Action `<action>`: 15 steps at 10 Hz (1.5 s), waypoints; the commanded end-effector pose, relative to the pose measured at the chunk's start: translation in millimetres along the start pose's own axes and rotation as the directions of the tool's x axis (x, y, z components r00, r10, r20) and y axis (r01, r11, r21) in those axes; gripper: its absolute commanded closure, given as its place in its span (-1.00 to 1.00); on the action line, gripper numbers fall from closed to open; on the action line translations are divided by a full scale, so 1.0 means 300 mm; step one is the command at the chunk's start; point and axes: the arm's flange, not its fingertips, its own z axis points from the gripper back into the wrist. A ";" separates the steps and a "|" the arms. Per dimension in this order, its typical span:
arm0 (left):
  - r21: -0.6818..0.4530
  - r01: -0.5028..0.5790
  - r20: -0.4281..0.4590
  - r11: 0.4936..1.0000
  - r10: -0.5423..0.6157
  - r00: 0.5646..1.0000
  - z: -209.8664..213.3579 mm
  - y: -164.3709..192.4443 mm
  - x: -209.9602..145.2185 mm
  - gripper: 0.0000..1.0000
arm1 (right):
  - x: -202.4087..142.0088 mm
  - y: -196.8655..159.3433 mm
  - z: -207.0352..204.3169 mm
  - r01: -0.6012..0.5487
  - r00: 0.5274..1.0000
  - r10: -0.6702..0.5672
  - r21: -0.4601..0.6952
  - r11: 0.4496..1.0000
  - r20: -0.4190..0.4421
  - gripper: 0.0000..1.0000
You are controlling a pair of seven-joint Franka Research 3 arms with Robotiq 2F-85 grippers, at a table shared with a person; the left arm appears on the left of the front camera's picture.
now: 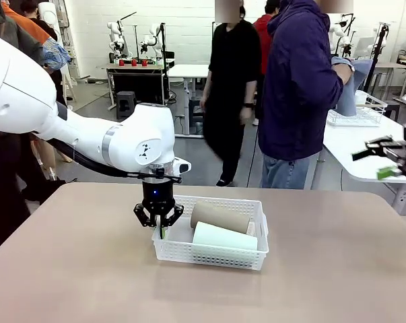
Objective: Clean and organize the cups into the basket.
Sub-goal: Pick up the Reusable plastic cup from the right side of the table and stack it inside the Organizing basket in the center of the table.
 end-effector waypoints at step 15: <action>-0.001 0.000 0.005 1.000 0.000 1.000 0.006 0.003 0.001 1.00 | -0.238 -0.076 0.103 -0.056 0.987 0.055 0.000 0.998 0.150 -1.00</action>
